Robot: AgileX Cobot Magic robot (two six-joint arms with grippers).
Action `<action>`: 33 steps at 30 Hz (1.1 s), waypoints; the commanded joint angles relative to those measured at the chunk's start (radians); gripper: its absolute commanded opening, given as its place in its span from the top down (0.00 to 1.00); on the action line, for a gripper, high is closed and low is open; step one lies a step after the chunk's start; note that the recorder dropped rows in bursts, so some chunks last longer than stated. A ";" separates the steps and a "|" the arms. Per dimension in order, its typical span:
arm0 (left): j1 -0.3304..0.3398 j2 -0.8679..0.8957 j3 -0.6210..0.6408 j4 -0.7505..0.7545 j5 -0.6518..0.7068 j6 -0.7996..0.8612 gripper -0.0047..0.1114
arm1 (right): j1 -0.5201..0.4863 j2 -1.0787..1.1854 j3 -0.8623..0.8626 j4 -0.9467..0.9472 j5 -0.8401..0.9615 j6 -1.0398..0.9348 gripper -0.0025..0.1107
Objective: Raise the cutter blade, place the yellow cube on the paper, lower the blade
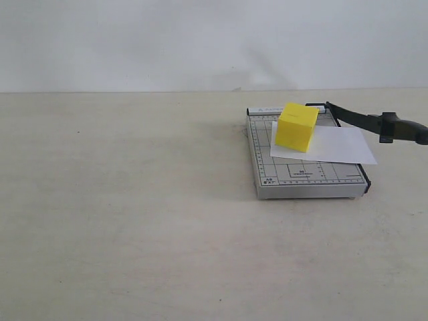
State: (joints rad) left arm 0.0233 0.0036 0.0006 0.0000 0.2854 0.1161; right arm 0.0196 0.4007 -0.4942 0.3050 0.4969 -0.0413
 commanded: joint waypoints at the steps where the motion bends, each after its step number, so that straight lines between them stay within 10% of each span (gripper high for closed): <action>1: 0.001 -0.004 -0.001 0.000 -0.008 0.004 0.92 | 0.000 0.242 -0.154 -0.086 0.157 -0.038 0.40; 14: 0.001 -0.004 -0.001 0.000 -0.007 0.004 0.92 | 0.000 0.811 -0.569 -0.108 0.382 -0.108 0.41; 33: 0.001 -0.004 -0.001 0.000 -0.008 0.004 0.92 | 0.000 1.017 -0.627 -0.183 0.457 -0.129 0.41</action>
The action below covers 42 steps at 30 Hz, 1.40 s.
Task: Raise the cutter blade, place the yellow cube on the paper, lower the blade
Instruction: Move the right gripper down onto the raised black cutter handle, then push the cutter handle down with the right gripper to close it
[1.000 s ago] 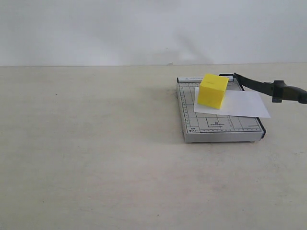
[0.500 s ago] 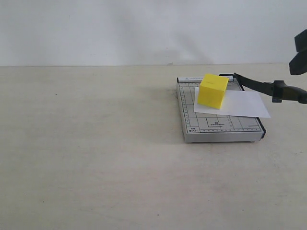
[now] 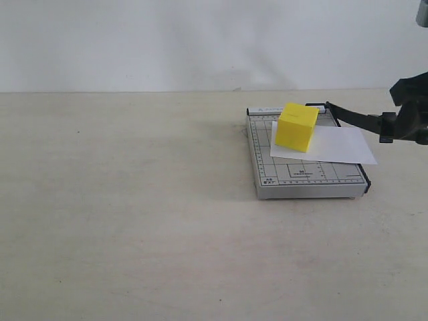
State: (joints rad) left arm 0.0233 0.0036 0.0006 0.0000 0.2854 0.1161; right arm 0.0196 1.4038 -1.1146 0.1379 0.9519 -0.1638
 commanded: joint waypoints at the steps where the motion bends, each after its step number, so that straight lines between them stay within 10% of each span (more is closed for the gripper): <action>1: 0.001 -0.004 -0.001 0.000 -0.008 0.004 0.92 | 0.000 0.023 -0.006 -0.016 -0.004 -0.007 0.41; 30: 0.001 -0.004 -0.001 0.000 -0.008 0.004 0.92 | 0.000 0.126 -0.003 0.004 -0.114 0.023 0.51; 36: 0.001 -0.004 -0.001 0.000 -0.008 0.004 0.92 | 0.000 0.132 -0.003 0.006 -0.112 0.011 0.98; 42: 0.001 -0.004 -0.001 0.000 -0.008 0.004 0.92 | 0.000 0.130 0.032 0.060 -0.146 0.004 0.98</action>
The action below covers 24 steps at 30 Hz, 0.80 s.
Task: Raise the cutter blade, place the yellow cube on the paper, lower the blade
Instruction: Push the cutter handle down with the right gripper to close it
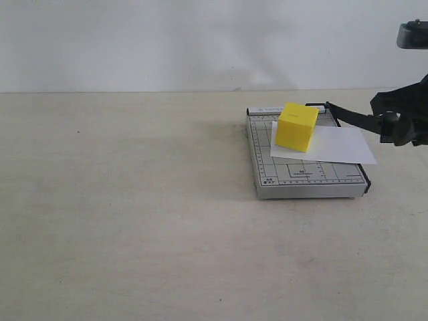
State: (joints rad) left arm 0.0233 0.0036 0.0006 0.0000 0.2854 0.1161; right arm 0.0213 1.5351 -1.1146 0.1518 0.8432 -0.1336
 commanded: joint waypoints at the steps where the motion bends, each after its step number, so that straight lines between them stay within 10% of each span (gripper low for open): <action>1: 0.001 -0.004 -0.001 0.000 -0.008 0.004 0.92 | -0.002 -0.001 0.057 0.055 -0.050 -0.031 0.98; 24: 0.001 -0.004 -0.001 0.000 -0.008 0.004 0.92 | -0.002 0.003 0.552 0.110 -0.477 -0.049 0.98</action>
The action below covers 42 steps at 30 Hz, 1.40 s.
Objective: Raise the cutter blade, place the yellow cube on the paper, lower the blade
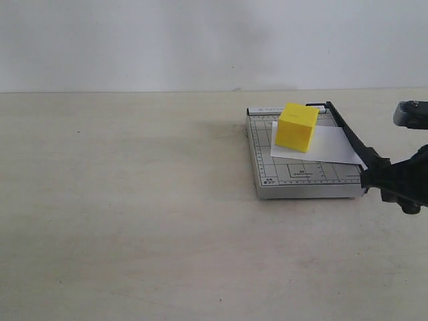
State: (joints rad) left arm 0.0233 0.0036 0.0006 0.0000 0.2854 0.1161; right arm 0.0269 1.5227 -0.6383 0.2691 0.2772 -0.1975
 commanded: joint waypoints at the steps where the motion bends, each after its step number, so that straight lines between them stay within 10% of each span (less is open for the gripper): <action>1: 0.001 -0.004 -0.001 0.000 -0.008 0.004 0.92 | -0.008 0.019 0.090 -0.007 0.077 0.015 0.98; 14: 0.001 -0.004 -0.001 0.000 -0.008 0.004 0.92 | -0.008 0.063 0.118 0.005 0.019 0.015 0.94; 17: 0.001 -0.004 -0.001 0.000 -0.008 0.004 0.92 | -0.008 0.063 0.118 0.014 0.027 0.001 0.54; 20: 0.001 -0.004 -0.001 0.000 -0.008 0.004 0.92 | -0.008 0.063 0.118 0.017 0.038 0.001 0.36; 36: 0.001 -0.004 -0.001 0.000 -0.008 0.004 0.92 | -0.008 -0.482 -0.015 0.122 0.098 -0.079 0.44; 42: 0.001 -0.004 -0.001 0.000 -0.008 0.004 0.92 | -0.008 -0.813 0.056 0.148 0.017 -0.156 0.97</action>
State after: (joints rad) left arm 0.0233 0.0036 0.0006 0.0000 0.2854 0.1161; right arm 0.0234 0.8503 -0.6255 0.4010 0.3369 -0.3084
